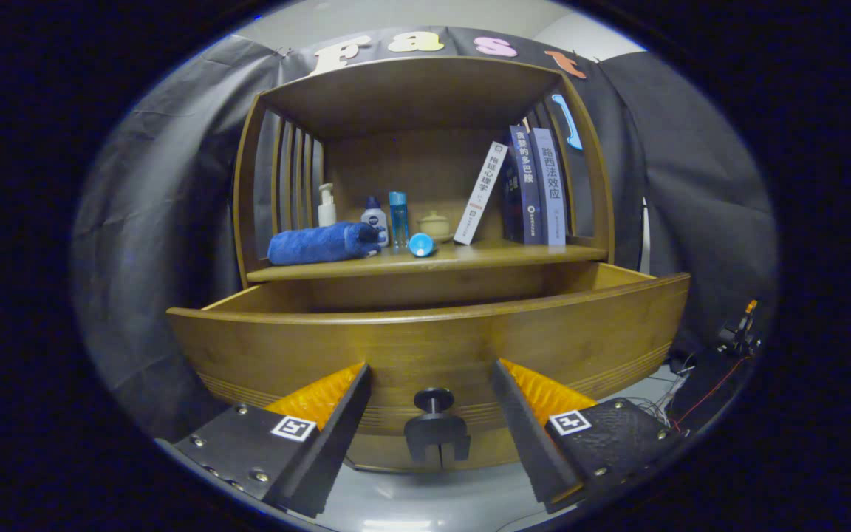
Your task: Pull open the drawer, take out the items inside it, and place them on the countertop above the cabinet.
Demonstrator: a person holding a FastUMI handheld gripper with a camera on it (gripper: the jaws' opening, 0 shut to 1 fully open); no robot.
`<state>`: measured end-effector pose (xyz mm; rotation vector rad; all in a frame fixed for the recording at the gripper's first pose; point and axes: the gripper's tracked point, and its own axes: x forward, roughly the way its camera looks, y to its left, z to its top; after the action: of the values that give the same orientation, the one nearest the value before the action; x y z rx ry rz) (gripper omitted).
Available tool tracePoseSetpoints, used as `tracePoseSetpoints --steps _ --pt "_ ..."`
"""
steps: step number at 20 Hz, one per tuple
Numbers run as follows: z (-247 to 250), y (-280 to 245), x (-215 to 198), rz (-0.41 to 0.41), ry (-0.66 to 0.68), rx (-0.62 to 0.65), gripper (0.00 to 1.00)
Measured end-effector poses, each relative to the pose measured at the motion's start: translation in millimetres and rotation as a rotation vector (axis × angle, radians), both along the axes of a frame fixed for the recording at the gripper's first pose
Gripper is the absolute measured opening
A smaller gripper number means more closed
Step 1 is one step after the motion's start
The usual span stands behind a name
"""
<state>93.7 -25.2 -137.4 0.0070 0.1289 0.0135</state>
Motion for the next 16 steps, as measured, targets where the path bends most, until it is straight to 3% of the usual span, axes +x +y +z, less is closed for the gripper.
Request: tracePoseSetpoints --steps 16 --pt "6 12 101 -0.021 0.057 0.013 0.99"
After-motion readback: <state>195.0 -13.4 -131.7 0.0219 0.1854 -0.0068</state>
